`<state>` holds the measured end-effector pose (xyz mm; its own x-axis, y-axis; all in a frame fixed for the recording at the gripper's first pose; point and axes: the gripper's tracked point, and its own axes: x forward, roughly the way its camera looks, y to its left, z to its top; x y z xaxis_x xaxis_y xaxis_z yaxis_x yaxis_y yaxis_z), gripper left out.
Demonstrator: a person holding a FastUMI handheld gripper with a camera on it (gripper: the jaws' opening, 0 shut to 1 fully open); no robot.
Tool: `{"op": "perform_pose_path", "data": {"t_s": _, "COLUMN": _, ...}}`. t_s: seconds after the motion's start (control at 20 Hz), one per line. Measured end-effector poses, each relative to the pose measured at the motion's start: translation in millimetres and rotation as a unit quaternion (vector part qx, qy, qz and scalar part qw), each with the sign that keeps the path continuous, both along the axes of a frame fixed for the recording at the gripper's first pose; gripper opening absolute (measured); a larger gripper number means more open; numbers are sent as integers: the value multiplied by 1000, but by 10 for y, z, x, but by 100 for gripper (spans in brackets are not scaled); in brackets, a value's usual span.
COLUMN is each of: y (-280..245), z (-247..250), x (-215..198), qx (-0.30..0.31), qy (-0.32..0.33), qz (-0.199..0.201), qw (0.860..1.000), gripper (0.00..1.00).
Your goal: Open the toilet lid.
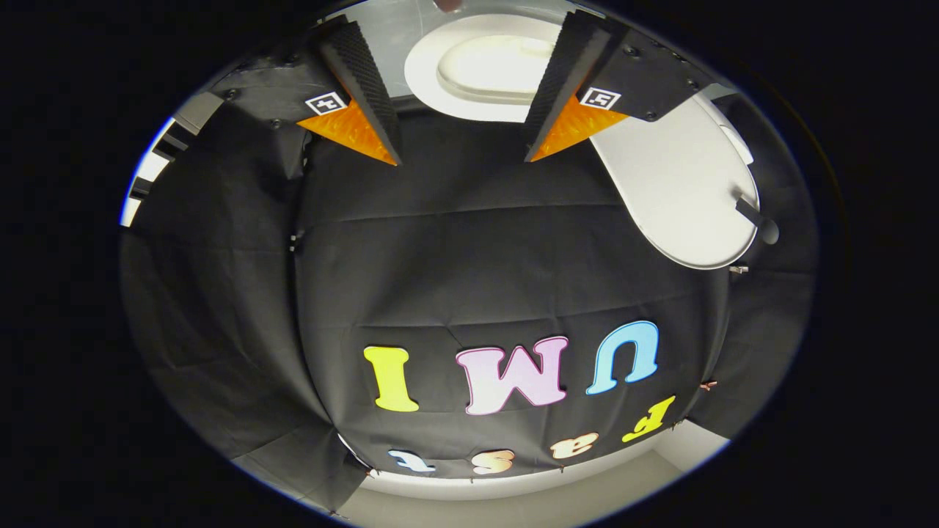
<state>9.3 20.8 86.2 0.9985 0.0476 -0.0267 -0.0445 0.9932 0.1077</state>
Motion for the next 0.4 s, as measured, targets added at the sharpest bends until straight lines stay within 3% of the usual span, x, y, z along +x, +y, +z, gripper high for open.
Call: {"op": "perform_pose_path", "data": {"t_s": 0.4, "y": 18, "z": 4, "x": -4, "qx": 2, "qy": 2, "qz": 4, "qw": 1000, "gripper": 99}}
